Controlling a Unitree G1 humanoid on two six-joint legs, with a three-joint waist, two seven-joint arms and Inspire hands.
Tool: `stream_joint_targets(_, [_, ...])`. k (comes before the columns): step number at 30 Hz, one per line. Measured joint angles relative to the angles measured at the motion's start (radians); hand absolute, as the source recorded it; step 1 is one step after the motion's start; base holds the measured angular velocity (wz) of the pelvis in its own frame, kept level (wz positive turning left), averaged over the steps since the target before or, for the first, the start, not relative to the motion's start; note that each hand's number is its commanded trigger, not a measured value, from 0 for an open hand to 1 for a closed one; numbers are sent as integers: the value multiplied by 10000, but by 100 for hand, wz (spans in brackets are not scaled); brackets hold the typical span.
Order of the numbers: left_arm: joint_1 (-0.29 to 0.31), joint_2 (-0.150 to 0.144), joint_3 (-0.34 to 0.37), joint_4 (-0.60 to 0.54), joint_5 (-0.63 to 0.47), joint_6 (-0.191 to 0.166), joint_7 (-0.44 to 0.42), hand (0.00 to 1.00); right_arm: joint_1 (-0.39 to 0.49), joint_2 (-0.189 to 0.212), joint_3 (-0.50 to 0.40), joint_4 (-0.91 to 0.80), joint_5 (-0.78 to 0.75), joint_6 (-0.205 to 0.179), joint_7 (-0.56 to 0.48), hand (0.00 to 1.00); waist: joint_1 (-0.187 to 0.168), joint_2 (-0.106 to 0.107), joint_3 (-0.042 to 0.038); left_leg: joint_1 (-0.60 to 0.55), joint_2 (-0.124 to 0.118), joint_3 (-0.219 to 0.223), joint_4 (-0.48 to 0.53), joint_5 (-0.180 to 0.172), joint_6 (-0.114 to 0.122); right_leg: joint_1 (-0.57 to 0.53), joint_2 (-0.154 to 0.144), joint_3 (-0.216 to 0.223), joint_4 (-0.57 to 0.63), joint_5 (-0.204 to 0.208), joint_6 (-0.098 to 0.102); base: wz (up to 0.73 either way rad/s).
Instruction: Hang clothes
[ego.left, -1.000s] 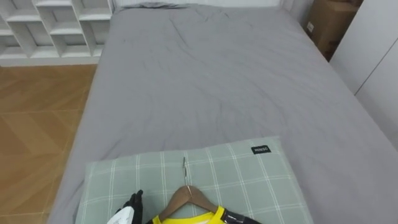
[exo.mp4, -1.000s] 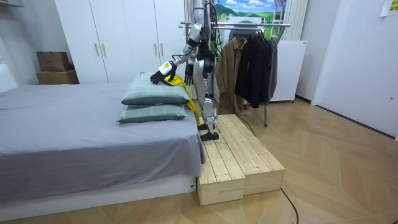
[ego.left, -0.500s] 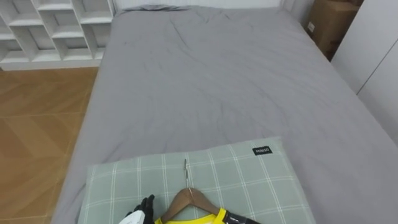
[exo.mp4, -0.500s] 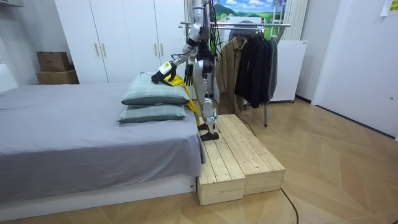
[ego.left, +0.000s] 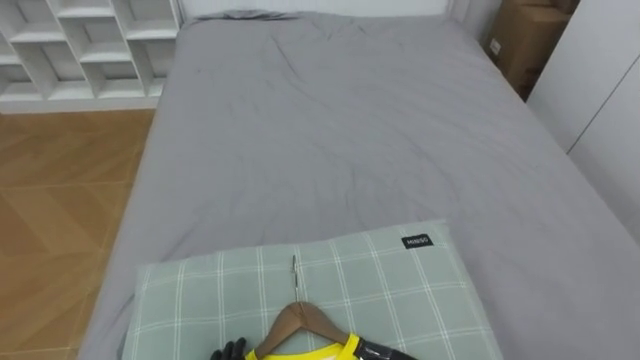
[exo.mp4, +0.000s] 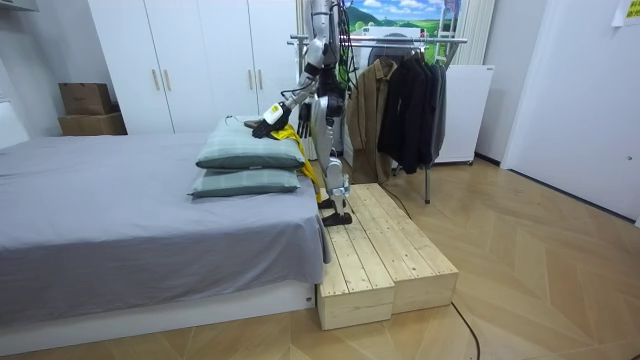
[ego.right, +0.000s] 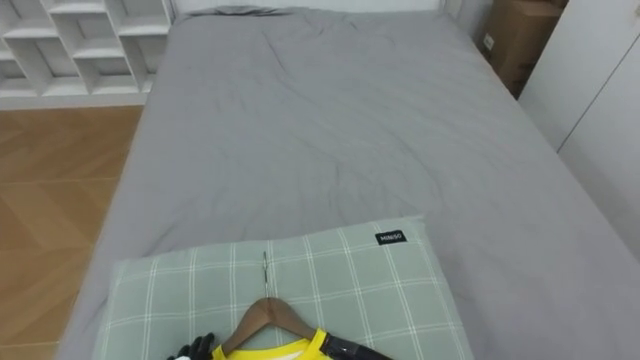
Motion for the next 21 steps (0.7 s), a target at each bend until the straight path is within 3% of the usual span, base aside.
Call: stream_joint_targets(21, [-79, -9, 195, 250, 149, -105, 58, 0, -34, -1, 1, -10, 54, -63, -26, 0, 17, -61, -35, -36, 17, 81, 14, 10, 4, -115, 2, 65, 11, 3, 4, 0])
